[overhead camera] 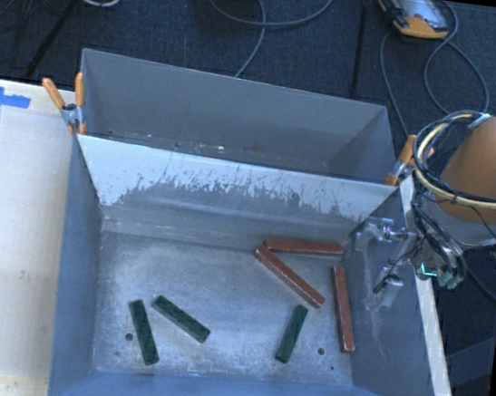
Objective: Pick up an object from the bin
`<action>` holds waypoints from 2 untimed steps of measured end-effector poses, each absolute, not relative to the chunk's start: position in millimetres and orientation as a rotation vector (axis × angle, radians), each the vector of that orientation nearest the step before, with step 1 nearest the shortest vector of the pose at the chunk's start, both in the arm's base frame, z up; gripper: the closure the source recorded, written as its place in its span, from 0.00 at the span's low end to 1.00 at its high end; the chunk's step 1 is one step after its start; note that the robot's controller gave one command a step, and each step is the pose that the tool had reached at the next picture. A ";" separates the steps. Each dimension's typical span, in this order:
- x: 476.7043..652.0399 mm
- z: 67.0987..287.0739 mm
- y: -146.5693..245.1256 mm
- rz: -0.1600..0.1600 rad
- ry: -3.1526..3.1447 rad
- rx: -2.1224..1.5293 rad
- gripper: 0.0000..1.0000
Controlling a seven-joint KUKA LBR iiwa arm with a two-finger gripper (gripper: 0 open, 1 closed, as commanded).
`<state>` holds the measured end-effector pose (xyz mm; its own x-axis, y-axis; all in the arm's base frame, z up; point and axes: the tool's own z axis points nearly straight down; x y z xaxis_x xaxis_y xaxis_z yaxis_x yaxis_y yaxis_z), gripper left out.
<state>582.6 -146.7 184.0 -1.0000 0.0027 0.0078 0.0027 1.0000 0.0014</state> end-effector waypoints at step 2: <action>591.7 100.7 -57.3 -0.004 -3.111 -0.434 0.00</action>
Offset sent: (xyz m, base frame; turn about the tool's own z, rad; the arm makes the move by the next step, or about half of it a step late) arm 0.0221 0.0448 -0.1140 0.1705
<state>591.7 -57.3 100.7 -0.9619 0.2735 0.0010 0.2735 0.9619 0.0023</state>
